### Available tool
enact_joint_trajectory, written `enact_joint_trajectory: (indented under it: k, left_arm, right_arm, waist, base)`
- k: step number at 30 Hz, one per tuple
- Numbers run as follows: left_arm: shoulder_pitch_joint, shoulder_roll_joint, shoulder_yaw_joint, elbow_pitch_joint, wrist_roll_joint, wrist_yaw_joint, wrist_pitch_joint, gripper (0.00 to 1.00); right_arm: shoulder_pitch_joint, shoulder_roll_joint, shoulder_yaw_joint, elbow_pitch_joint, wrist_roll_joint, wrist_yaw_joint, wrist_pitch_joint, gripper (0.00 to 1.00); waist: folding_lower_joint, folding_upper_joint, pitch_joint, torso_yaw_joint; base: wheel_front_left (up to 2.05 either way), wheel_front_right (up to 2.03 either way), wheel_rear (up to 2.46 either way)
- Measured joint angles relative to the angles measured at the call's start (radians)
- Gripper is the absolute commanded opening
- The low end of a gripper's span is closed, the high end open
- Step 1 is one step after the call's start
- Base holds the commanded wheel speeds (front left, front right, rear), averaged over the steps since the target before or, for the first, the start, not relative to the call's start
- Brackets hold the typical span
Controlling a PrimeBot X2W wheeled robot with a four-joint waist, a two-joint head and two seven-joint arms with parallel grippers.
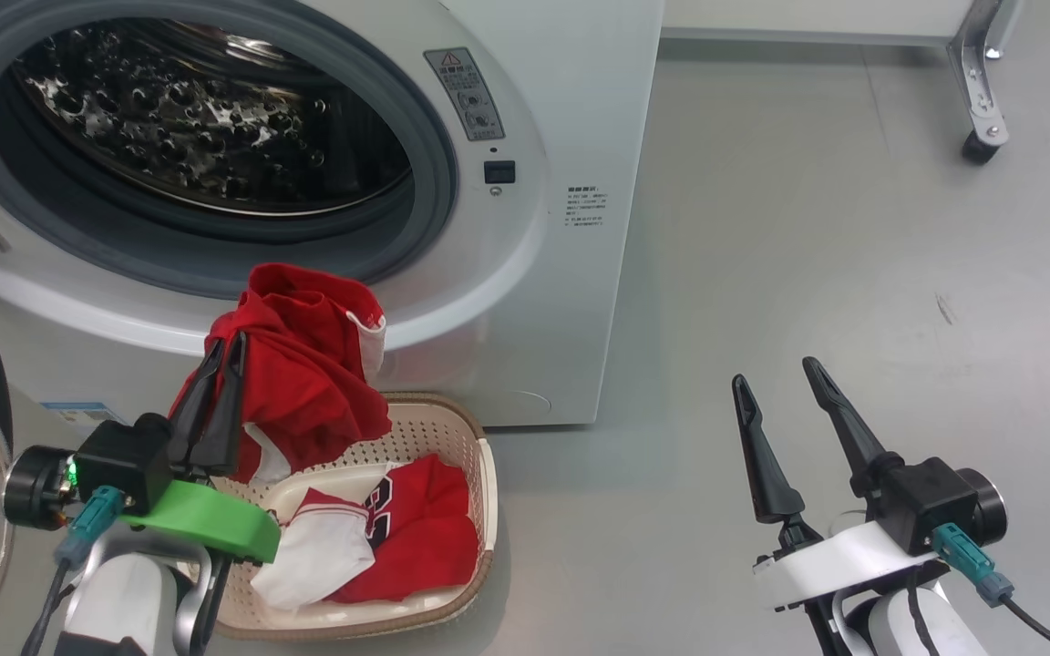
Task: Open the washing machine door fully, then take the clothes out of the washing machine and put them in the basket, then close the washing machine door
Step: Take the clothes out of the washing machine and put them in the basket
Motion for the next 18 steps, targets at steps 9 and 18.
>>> enact_joint_trajectory:
  k: [9, 18]
  left_arm:
    - [0.005, 0.017, 0.002, 0.062, 0.0, 0.0, 0.0, 0.0]
    - [-0.031, 0.04, -0.01, 0.177, 0.009, -0.001, 0.027, 0.0]
  right_arm:
    - [-0.049, 0.001, 0.025, -0.017, -0.025, 0.0, 0.0, 1.0]
    - [-0.094, 0.003, 0.029, -0.03, -0.046, 0.0, 0.0, 1.0]
  waist:
    - [0.0, 0.0, 0.096, -0.023]
    - [0.0, 0.0, 0.202, -0.057]
  base:
    - [0.0, 0.0, 0.0]
    - [0.0, 0.0, 0.0]
